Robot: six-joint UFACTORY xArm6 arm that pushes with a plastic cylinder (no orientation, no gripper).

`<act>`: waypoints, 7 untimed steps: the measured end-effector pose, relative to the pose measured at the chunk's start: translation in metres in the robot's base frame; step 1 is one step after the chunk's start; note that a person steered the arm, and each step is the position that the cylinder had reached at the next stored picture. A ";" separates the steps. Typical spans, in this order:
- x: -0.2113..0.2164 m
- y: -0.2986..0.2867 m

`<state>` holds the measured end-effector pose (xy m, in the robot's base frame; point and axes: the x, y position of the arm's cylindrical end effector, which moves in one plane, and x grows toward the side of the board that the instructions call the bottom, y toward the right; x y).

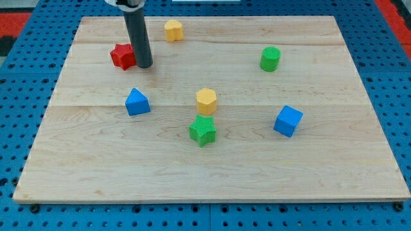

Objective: Push the red circle diagonally left above the red star

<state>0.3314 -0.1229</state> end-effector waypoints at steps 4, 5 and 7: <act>-0.083 -0.018; -0.082 -0.003; -0.082 -0.066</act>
